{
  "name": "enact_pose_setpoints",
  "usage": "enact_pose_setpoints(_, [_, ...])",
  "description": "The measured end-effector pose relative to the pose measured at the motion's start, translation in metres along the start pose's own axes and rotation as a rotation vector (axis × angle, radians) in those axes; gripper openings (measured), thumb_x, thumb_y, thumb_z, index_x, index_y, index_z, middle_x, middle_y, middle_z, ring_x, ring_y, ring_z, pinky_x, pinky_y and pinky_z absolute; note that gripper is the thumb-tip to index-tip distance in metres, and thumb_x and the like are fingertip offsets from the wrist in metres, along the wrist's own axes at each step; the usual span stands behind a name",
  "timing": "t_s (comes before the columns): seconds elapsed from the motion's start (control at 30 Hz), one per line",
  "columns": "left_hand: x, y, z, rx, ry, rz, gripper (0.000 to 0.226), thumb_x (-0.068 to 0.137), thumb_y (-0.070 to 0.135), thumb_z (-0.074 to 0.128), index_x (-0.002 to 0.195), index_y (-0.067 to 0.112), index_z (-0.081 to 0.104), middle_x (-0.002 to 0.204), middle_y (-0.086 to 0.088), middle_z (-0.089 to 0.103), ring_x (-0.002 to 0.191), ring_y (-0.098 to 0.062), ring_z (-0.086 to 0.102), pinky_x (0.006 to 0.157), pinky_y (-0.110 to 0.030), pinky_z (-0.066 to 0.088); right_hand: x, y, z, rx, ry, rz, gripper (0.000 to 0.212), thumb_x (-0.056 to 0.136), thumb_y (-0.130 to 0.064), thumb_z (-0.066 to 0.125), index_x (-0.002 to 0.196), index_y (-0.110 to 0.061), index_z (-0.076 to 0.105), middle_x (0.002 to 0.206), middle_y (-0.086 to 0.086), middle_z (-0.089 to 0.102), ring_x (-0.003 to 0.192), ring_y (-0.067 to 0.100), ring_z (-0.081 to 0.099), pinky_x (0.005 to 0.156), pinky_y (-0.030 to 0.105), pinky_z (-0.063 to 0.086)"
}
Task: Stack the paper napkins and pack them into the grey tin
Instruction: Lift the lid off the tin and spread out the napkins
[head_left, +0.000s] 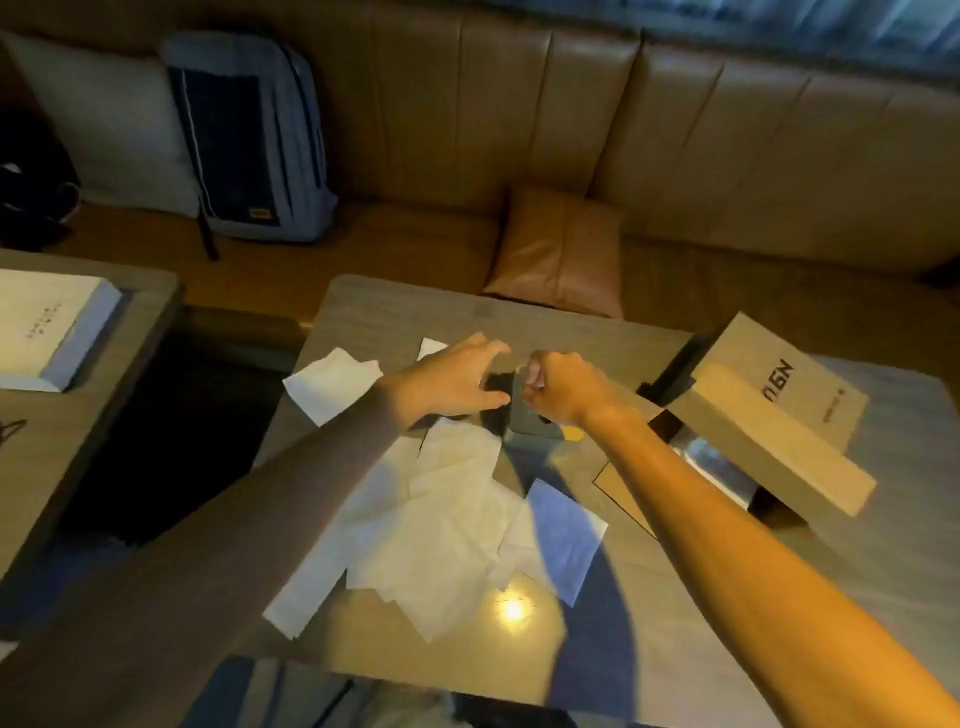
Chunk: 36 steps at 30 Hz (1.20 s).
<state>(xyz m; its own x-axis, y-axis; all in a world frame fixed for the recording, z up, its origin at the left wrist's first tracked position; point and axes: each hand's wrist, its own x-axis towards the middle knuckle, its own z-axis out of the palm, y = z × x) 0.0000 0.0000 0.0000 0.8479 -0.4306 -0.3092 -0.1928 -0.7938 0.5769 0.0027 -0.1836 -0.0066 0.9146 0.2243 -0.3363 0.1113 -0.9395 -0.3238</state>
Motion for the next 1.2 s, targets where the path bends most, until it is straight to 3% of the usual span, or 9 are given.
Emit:
enact_pose_setpoints(0.13, [0.018, 0.007, 0.039, 0.193, -0.029, -0.04, 0.083, 0.077, 0.052, 0.075, 0.144, 0.026, 0.034, 0.138, -0.005, 0.042, 0.121, -0.029, 0.054, 0.091, -0.047, 0.05, -0.004, 0.014, 0.023, -0.116, -0.035, 0.011, 0.026, 0.093, -0.035, 0.064, 0.109, -0.014, 0.066, 0.102, 0.007, 0.069, 0.09, 0.026, 0.065, 0.081, 0.039, 0.057])
enact_pose_setpoints(0.33, [0.048, 0.001, 0.074, 0.284, -0.067, -0.038, 0.128, 0.07, 0.052, 0.085, 0.16, 0.018, 0.001, 0.167, -0.001, 0.009, 0.148, -0.029, 0.026, 0.108, -0.046, 0.039, 0.007, 0.028, 0.045, 0.027, -0.116, 0.029, 0.024, 0.091, -0.039, 0.069, 0.1, -0.016, 0.067, 0.1, 0.004, 0.067, 0.084, 0.023, 0.065, 0.074, 0.036, 0.056])
enact_pose_setpoints(0.4, [0.057, -0.001, 0.079, 0.276, -0.091, -0.025, 0.129, 0.069, 0.051, 0.086, 0.16, 0.019, -0.001, 0.168, 0.001, 0.005, 0.15, -0.027, 0.023, 0.11, -0.045, 0.038, 0.01, 0.031, 0.048, 0.065, -0.117, 0.034, 0.023, 0.09, -0.036, 0.071, 0.099, -0.016, 0.066, 0.1, 0.004, 0.067, 0.083, 0.023, 0.064, 0.075, 0.038, 0.056])
enact_pose_setpoints(0.53, [0.069, -0.004, 0.08, 0.279, -0.072, 0.022, 0.123, 0.067, 0.048, 0.086, 0.159, 0.015, 0.01, 0.164, 0.0, 0.015, 0.141, -0.027, 0.037, 0.101, -0.042, 0.046, 0.018, 0.038, 0.049, 0.137, -0.15, 0.059, 0.023, 0.086, -0.028, 0.072, 0.1, -0.014, 0.06, 0.094, 0.006, 0.065, 0.082, 0.023, 0.06, 0.073, 0.036, 0.051])
enact_pose_setpoints(0.67, [0.073, -0.012, 0.083, 0.253, 0.025, 0.092, 0.119, 0.062, 0.05, 0.088, 0.155, 0.012, 0.024, 0.156, -0.002, 0.029, 0.126, -0.026, 0.051, 0.088, -0.038, 0.055, 0.023, 0.042, 0.049, 0.166, -0.151, 0.064, 0.025, 0.085, -0.027, 0.072, 0.1, -0.015, 0.056, 0.089, 0.002, 0.06, 0.079, 0.02, 0.055, 0.063, 0.027, 0.041])
enact_pose_setpoints(0.8, [0.077, -0.026, 0.094, 0.199, 0.166, 0.202, 0.118, 0.055, 0.05, 0.09, 0.149, 0.003, 0.038, 0.15, -0.011, 0.042, 0.108, -0.033, 0.064, 0.072, -0.038, 0.057, 0.03, 0.047, 0.048, 0.166, -0.141, 0.055, 0.029, 0.084, -0.028, 0.074, 0.1, -0.016, 0.054, 0.093, 0.003, 0.062, 0.082, 0.022, 0.058, 0.067, 0.03, 0.048])
enact_pose_setpoints(0.9, [0.083, -0.026, 0.096, 0.164, 0.184, 0.211, 0.118, 0.056, 0.051, 0.089, 0.15, 0.003, 0.036, 0.151, -0.011, 0.04, 0.106, -0.034, 0.064, 0.069, -0.036, 0.057, 0.035, 0.052, 0.046, 0.176, -0.127, 0.068, 0.029, 0.08, -0.03, 0.077, 0.094, -0.016, 0.055, 0.089, 0.004, 0.064, 0.08, 0.023, 0.058, 0.063, 0.032, 0.046])
enact_pose_setpoints(1.1, [0.091, -0.019, 0.091, 0.095, 0.147, 0.178, 0.122, 0.062, 0.047, 0.09, 0.157, 0.009, 0.023, 0.155, -0.007, 0.032, 0.11, -0.029, 0.061, 0.07, -0.025, 0.049, 0.04, 0.059, 0.041, 0.212, -0.095, 0.09, 0.032, 0.078, -0.035, 0.081, 0.093, -0.016, 0.059, 0.085, 0.004, 0.064, 0.081, 0.025, 0.061, 0.074, 0.043, 0.057])
enact_pose_setpoints(1.2, [0.092, -0.022, 0.089, 0.063, 0.137, 0.176, 0.127, 0.064, 0.047, 0.089, 0.16, 0.015, 0.012, 0.151, -0.005, 0.034, 0.103, -0.019, 0.056, 0.064, -0.01, 0.04, 0.04, 0.06, 0.029, 0.213, -0.089, 0.069, 0.039, 0.076, -0.043, 0.083, 0.091, -0.018, 0.056, 0.085, 0.003, 0.064, 0.082, 0.025, 0.06, 0.074, 0.045, 0.056])
